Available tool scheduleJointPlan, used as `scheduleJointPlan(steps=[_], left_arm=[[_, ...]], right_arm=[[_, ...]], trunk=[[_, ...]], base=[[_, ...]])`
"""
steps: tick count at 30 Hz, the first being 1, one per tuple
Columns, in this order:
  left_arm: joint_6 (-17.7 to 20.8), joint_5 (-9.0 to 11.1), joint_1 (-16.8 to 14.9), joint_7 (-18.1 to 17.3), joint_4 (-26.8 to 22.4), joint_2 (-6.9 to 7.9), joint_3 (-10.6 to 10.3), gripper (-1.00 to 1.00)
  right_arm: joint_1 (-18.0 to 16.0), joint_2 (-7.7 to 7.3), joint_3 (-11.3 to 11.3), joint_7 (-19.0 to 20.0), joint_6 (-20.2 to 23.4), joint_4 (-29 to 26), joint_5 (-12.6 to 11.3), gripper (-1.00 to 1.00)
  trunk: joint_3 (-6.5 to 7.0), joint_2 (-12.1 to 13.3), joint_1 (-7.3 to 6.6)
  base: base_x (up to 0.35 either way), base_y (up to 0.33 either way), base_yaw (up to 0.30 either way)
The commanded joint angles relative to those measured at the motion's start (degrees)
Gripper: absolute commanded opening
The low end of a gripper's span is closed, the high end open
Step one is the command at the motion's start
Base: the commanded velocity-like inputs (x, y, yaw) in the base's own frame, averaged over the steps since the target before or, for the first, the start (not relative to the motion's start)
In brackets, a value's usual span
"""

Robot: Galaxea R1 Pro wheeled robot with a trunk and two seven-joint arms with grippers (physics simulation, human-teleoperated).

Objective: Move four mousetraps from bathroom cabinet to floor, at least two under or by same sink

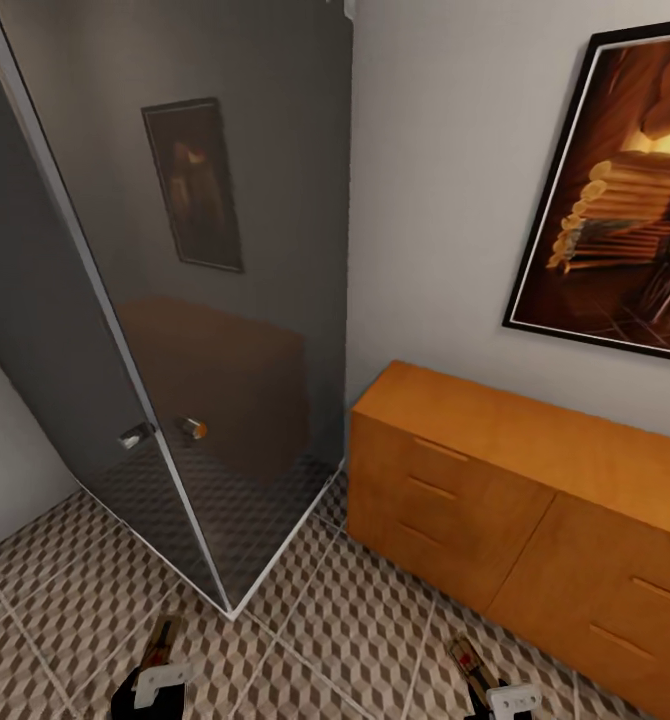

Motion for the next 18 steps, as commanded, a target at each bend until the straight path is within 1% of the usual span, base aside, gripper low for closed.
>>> scheduleJointPlan(steps=[1,18], left_arm=[[-0.1,-0.5,-0.1,0.7,0.1,-0.04,-0.4,-1.0],[-0.1,-0.5,-0.1,0.7,0.1,-0.04,-0.4,-1.0]], right_arm=[[-0.1,-0.08,0.5,-0.5,-0.2,0.0,-0.4,-1.0],[-0.1,-0.07,0.5,-0.5,-0.2,0.1,-0.4,-1.0]], trunk=[[-0.12,-0.1,0.03],[-0.12,-0.1,0.03]], base=[[0.0,0.0,0.28],[0.0,0.0,0.28]])
